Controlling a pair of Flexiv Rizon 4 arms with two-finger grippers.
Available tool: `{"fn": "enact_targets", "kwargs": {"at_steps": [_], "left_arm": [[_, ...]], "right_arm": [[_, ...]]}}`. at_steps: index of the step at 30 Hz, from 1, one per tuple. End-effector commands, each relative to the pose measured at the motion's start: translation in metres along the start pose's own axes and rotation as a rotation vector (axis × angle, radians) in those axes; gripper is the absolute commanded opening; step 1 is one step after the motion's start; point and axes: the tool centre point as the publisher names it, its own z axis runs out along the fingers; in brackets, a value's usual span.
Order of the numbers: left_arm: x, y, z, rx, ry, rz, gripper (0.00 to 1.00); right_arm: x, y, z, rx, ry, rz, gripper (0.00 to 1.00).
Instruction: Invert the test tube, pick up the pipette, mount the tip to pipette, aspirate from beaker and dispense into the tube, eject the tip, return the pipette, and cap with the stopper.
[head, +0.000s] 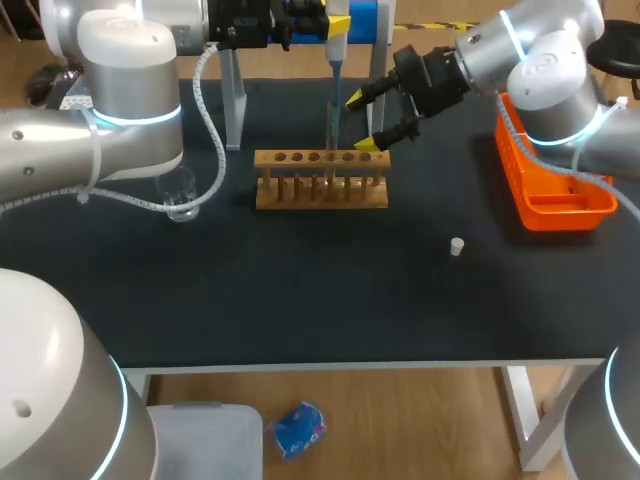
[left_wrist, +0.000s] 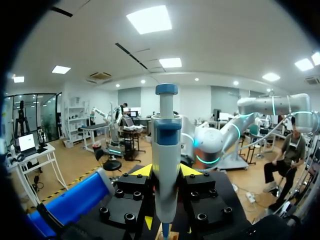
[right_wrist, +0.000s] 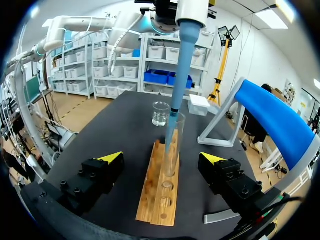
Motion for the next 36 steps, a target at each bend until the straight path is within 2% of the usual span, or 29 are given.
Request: {"fn": "enact_targets", "kwargs": {"at_steps": [1,36], "left_arm": [[0.003,-0.004,-0.002,-0.003,-0.008,0.005,0.00],[-0.008,-0.030,-0.002,-0.024,-0.035,0.078,0.00]], "right_arm": [[0.000,0.000,0.000,0.001,0.001,0.000,1.00],[0.000,0.000,0.000,0.001,0.001,0.000,1.00]]}}
